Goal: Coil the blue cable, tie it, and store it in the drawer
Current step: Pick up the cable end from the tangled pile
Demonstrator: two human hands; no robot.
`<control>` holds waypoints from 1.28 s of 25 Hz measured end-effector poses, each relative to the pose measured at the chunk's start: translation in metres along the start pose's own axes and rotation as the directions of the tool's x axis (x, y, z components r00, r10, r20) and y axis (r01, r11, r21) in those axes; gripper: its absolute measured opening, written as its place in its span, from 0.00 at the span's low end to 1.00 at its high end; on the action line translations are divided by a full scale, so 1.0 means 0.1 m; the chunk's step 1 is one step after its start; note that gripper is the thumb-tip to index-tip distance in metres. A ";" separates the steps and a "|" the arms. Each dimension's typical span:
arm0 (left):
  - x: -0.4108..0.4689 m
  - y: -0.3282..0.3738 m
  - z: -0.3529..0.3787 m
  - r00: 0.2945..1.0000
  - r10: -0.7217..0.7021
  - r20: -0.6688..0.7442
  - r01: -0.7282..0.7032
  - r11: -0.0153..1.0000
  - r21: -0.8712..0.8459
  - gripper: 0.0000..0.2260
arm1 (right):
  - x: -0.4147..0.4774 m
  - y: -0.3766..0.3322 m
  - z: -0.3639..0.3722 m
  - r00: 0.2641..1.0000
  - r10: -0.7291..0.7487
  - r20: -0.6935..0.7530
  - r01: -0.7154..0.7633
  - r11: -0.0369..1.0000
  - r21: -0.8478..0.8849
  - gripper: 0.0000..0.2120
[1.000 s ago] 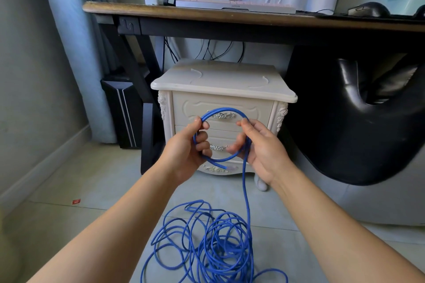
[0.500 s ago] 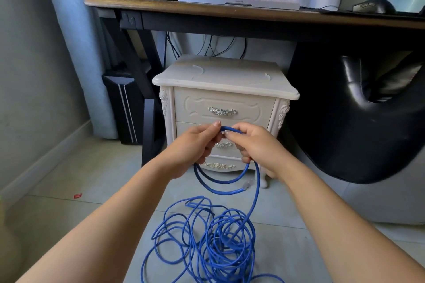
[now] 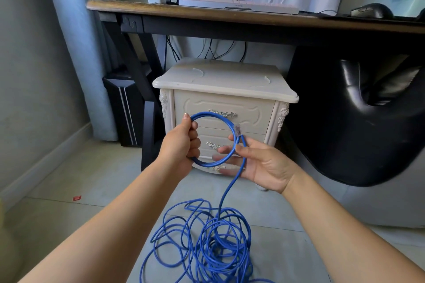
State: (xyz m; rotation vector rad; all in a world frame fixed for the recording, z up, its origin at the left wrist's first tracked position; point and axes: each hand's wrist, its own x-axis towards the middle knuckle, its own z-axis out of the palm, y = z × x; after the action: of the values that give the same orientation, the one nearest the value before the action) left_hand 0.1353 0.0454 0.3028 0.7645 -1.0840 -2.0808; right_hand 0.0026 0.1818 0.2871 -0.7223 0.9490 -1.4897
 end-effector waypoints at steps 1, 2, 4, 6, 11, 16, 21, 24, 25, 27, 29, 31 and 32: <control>-0.02 -0.02 0.02 1.000 -0.005 0.013 0.006 1.000 -0.027 0.17 | 0.02 0.01 0.03 0.998 -0.047 -0.045 0.048 0.999 0.023 0.19; -0.04 -0.03 0.04 0.999 -0.010 0.033 0.011 0.999 -0.053 0.17 | 0.03 0.00 0.07 0.992 -0.080 -0.094 0.083 0.996 0.035 0.11; -0.09 -0.05 0.06 0.996 -0.015 0.091 0.026 0.993 -0.112 0.17 | 0.07 -0.02 0.12 0.978 -0.112 -0.177 0.125 0.990 0.067 0.03; -0.13 -0.07 0.07 0.985 -0.008 0.175 0.036 0.986 -0.161 0.17 | 0.11 -0.03 0.12 0.963 -0.115 -0.243 0.140 0.986 0.092 0.06; -0.19 -0.06 0.03 0.943 0.042 0.331 -0.004 0.993 -0.115 0.14 | 0.15 -0.03 0.16 0.944 -0.041 -0.327 0.072 0.994 0.082 0.10; -0.20 -0.07 0.03 0.944 0.035 0.328 -0.004 0.996 -0.093 0.14 | 0.13 -0.08 0.21 0.926 -0.016 -0.376 0.039 0.998 0.055 0.08; -0.17 -0.09 -0.03 0.956 -0.110 0.273 0.161 0.972 -0.171 0.11 | 0.14 -0.19 0.23 0.911 -0.058 -0.409 0.109 0.989 0.102 0.13; -0.19 -0.07 -0.04 0.956 -0.137 0.258 0.130 0.990 0.045 0.11 | 0.15 -0.11 0.18 0.869 -0.246 -0.430 0.066 0.918 -0.392 0.14; -0.19 -0.06 -0.04 0.963 -0.116 0.245 0.077 0.983 0.164 0.13 | 0.14 -0.09 0.18 0.868 -0.292 -0.402 0.018 0.827 -0.562 0.13; -0.19 -0.03 -0.03 0.965 -0.023 0.263 -0.106 0.878 0.467 0.17 | 0.13 -0.08 0.20 0.877 -0.339 -0.341 -0.087 0.584 -0.807 0.11; -0.22 -0.03 0.02 0.929 0.071 0.363 -0.319 0.651 0.689 0.15 | 0.14 -0.08 0.23 0.896 -0.343 -0.283 -0.134 0.399 -0.907 0.09; -0.24 -0.06 0.05 0.883 0.111 0.457 -0.453 0.463 0.762 0.14 | 0.17 -0.04 0.26 0.916 -0.331 -0.224 -0.095 0.364 -0.926 0.11; -0.24 -0.07 0.05 0.867 0.116 0.485 -0.488 0.402 0.775 0.15 | 0.19 -0.01 0.27 0.918 -0.336 -0.211 -0.057 0.415 -0.908 0.12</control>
State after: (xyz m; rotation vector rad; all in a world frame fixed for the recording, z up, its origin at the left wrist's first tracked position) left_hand 0.1437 0.0691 0.3042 0.5311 -2.4203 -1.2043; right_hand 0.0225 0.1589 0.2997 -1.3543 2.1277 -1.1633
